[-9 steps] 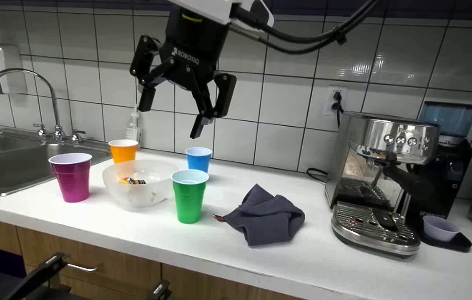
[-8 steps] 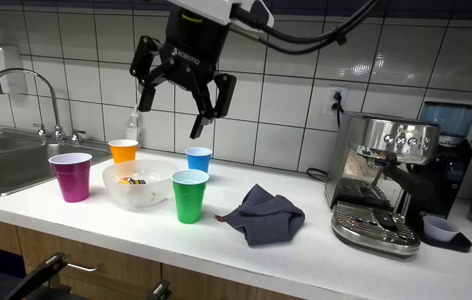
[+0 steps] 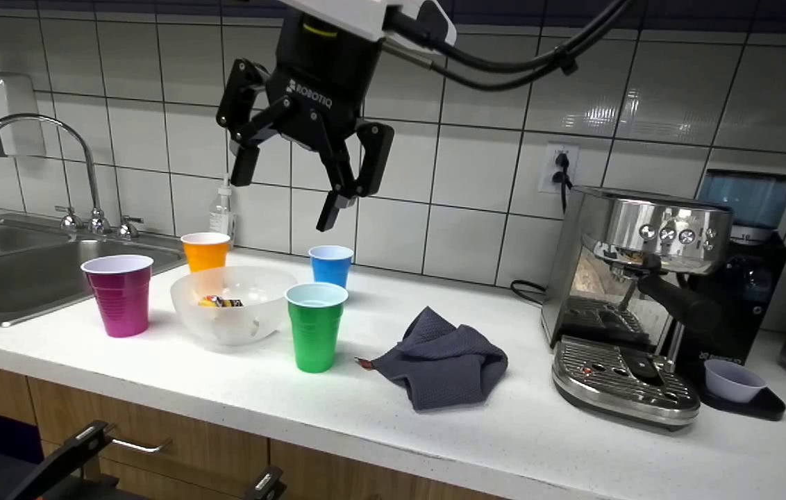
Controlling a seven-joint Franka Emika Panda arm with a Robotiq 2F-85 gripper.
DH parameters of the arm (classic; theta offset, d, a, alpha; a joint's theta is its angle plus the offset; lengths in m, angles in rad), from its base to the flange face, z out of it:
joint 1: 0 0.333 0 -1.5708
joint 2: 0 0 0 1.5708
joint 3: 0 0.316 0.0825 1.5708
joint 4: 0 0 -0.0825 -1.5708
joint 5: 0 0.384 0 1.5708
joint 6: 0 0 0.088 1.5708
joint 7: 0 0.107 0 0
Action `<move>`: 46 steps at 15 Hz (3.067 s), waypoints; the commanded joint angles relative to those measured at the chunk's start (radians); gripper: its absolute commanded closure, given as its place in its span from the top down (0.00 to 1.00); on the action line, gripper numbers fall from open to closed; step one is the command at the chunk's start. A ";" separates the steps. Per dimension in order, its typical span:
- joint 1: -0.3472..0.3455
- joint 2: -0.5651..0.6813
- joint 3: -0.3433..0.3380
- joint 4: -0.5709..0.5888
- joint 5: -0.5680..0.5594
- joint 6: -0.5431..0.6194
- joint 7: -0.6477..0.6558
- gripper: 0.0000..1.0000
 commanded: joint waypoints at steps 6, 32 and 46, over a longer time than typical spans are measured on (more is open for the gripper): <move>-0.005 0.007 0.045 0.002 0.032 0.019 -0.006 1.00; 0.270 0.234 0.469 0.003 0.282 0.394 0.427 1.00; 0.362 0.419 0.541 0.008 0.368 0.526 0.489 1.00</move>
